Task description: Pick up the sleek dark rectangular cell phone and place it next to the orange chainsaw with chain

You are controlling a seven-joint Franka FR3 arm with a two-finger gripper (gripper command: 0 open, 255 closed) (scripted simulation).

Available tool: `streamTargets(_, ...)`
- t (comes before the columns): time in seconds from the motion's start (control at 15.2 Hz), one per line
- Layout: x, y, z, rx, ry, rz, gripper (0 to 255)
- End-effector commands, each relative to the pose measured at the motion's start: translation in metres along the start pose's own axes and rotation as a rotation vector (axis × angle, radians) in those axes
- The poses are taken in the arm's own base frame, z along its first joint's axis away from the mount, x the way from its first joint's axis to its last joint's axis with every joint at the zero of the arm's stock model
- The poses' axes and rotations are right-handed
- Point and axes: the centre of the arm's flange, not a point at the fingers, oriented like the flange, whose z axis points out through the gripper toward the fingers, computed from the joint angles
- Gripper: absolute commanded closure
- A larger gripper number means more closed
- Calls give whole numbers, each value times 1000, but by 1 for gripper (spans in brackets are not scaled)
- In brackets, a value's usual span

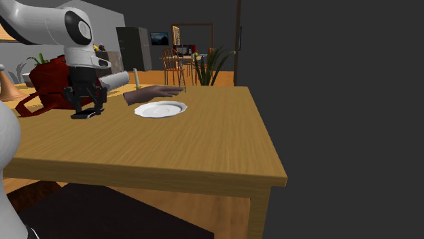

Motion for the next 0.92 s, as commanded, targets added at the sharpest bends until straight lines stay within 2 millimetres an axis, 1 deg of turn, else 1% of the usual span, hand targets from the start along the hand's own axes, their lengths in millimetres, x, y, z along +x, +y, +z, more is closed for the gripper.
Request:
streamTargets(0.0, 0, 0, 0, 0, 0, 0, 255)
streamTargets(0.2, 0, 0, 0, 0, 0, 0, 255)
streamTargets(0.26, 0, 0, 0, 0, 0, 0, 0)
streamTargets(0.59, 0, 0, 0, 0, 0, 0, 0)
streamTargets(0.79, 0, 0, -39, 0, 0, 0, 0)
streamTargets(0.86, 0, 0, -50, 0, 0, 0, 0)
